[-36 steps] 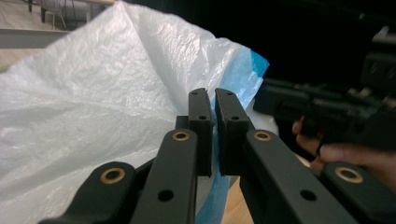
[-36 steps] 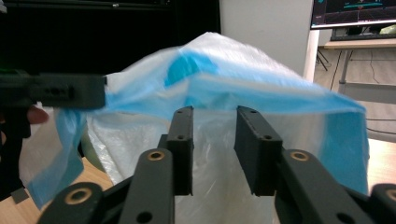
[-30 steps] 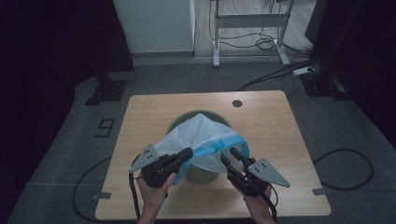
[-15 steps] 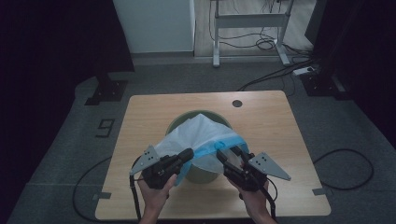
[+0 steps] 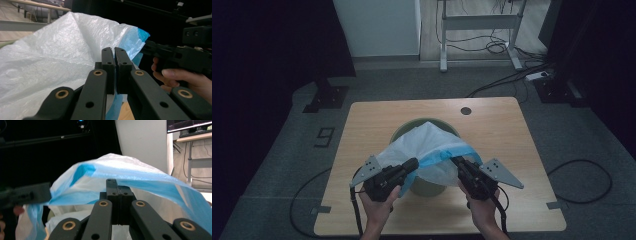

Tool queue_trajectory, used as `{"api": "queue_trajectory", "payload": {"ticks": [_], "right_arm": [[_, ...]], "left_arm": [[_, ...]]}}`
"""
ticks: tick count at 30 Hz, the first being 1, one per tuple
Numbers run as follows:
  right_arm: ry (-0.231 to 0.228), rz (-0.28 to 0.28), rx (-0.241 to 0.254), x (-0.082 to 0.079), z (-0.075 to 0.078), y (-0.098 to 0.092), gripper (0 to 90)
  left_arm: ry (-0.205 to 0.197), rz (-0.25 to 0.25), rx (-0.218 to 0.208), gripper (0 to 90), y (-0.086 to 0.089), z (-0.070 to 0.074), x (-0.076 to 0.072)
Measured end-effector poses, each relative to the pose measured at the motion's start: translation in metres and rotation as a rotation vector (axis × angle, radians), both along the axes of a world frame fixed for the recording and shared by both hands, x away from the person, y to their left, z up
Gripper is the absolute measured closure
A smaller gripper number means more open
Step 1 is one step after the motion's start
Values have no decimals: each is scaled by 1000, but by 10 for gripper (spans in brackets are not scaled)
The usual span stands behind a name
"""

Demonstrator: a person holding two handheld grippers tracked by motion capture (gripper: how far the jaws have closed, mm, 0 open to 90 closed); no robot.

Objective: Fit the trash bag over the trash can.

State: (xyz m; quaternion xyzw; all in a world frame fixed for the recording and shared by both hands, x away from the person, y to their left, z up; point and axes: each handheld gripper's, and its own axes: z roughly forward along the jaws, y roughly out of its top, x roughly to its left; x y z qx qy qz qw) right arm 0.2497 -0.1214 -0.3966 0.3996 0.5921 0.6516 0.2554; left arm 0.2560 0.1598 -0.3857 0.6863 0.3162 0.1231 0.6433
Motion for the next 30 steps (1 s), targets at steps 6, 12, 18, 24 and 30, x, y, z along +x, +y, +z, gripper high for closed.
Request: {"api": "queue_trajectory", "payload": {"ticks": [6, 12, 18, 24, 30], "right_arm": [[-30, 51, -70, -4, -5, -3, 893], [-48, 83, -106, -9, -8, -9, 892], [-44, 62, -105, -7, -6, -16, 892], [-60, 59, -124, -8, -3, -16, 892], [-82, 72, -139, -11, -1, -13, 893]], "left_arm": [[10, 8, -16, 874, 5, 12, 11], [34, -19, -50, 862, 3, 19, 15], [39, -64, -30, 720, 0, 27, 13], [24, -86, 93, 454, -11, 44, 13], [23, -144, 214, 285, -32, 46, 19]]}}
